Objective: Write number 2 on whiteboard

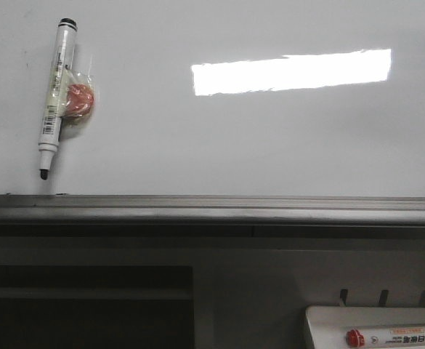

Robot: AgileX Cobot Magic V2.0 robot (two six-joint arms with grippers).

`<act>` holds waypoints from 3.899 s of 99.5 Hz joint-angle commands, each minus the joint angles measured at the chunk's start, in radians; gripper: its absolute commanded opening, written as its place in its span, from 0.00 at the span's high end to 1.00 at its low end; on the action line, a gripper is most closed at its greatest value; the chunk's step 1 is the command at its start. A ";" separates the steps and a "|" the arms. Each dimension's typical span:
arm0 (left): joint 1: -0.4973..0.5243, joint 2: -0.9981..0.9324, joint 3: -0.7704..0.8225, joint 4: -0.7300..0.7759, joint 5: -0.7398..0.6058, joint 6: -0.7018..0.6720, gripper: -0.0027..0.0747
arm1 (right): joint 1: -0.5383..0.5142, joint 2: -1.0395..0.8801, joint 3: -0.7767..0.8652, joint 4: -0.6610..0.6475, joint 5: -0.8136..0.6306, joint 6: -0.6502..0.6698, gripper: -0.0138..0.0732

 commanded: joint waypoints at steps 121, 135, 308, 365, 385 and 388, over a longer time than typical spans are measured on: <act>-0.438 0.113 -0.212 0.106 0.019 0.822 0.99 | 0.351 0.378 -0.598 0.032 0.460 -0.635 0.34; -0.480 0.097 -0.212 0.106 0.026 0.845 0.99 | 0.472 0.514 -0.667 0.032 0.421 -0.672 0.34; -0.264 -0.736 -0.041 0.393 -0.002 -0.038 0.99 | 0.369 0.911 -0.703 -0.080 0.007 -0.674 0.93; -0.264 -0.772 -0.029 0.320 0.023 -0.038 0.99 | 0.084 0.941 -0.862 -0.145 0.226 -0.670 0.92; -0.264 -0.772 -0.029 0.320 0.023 -0.038 0.99 | -0.048 0.871 -0.887 -0.157 0.446 -0.649 0.91; -0.264 -0.772 -0.029 0.320 0.023 -0.038 0.99 | -0.060 0.861 -0.887 -0.157 0.487 -0.642 0.91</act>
